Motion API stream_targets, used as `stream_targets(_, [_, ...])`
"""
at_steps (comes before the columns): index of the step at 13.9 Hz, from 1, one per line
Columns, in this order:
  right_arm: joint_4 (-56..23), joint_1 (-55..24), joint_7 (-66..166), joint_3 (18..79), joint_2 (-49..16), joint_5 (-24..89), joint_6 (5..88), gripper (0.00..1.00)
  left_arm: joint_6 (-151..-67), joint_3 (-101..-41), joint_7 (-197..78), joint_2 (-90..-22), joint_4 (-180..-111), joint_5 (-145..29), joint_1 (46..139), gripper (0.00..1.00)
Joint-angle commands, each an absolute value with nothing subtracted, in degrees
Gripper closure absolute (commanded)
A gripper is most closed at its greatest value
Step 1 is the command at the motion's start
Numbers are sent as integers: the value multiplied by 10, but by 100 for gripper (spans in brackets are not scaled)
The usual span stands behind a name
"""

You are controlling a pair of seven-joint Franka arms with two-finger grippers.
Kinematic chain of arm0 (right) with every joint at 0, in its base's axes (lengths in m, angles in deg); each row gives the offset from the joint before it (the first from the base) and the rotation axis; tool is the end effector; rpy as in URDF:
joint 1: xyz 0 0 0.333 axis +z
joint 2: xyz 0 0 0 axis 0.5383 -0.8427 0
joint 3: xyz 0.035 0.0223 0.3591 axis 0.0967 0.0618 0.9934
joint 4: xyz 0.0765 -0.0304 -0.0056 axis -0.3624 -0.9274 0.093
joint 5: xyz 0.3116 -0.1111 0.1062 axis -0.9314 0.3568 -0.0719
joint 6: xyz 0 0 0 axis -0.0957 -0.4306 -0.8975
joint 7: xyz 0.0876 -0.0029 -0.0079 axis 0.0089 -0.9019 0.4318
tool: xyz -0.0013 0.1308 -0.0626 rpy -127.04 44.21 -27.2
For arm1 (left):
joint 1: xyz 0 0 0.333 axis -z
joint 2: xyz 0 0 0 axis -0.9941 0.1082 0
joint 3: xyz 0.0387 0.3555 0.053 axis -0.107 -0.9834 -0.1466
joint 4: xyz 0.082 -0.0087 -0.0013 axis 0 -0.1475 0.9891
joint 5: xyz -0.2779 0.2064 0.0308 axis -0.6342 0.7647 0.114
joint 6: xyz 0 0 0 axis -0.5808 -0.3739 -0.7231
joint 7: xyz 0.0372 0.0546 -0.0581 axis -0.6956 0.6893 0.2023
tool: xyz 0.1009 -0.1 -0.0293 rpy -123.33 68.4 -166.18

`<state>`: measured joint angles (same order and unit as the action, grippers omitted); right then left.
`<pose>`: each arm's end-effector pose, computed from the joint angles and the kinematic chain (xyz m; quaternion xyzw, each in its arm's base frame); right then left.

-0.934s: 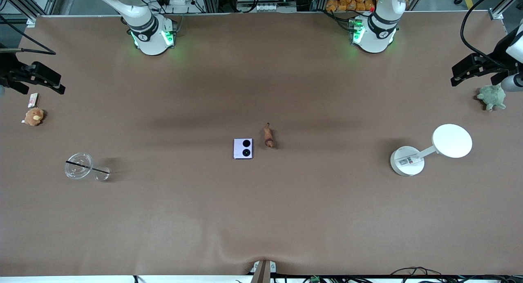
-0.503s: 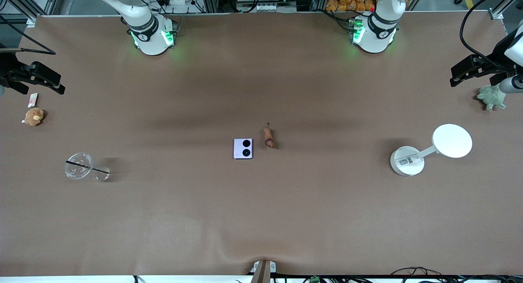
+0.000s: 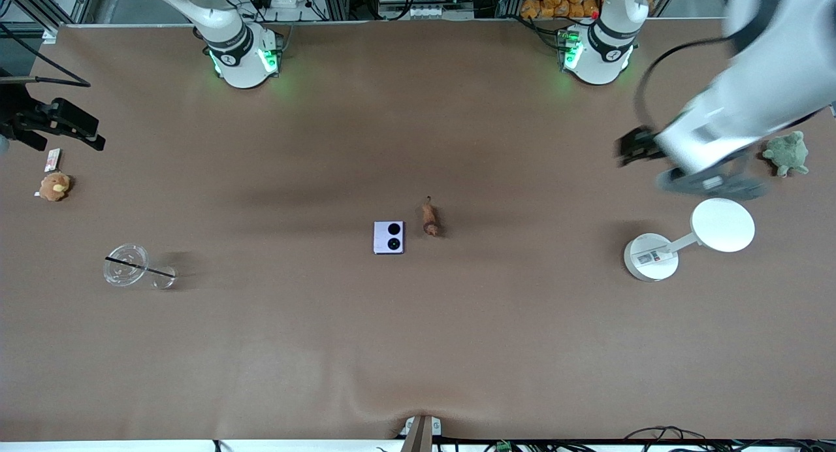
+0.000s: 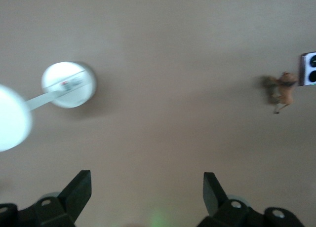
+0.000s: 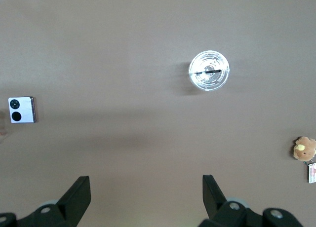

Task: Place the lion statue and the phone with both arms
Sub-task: 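Reach the left gripper toward the brown lion statue beside the phone, then grasp the lion statue with the left gripper while the right gripper reaches the phone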

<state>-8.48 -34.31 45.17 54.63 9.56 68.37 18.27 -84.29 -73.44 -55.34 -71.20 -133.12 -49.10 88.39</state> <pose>0.4842 -0.0071 0.6498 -0.9999 0.0077 0.0033 0.0095 0.5318 -0.1830 0.5584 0.9949 -0.0831 -0.0560 0.0135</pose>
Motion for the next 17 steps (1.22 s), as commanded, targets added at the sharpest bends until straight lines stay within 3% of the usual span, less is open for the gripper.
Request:
stream_targets(1, [-80, -344, 444, 549, 95, 680, 179, 0, -910, -731, -463, -642, -1317, -489, 958, 0])
stream_targets(8, [-81, -332, 443, 551, 86, 670, 179, 0, -1136, -739, -248, -481, -1315, -466, 1101, 0])
stream_targets(11, [-81, -332, 443, 551, 73, 641, 183, 0, -1170, -739, -151, -414, -1293, -408, 1137, 0])
stream_targets(17, [-80, -285, 440, 552, 5, 613, 217, 0, -1226, -739, -133, -355, -1290, -390, 1157, 0])
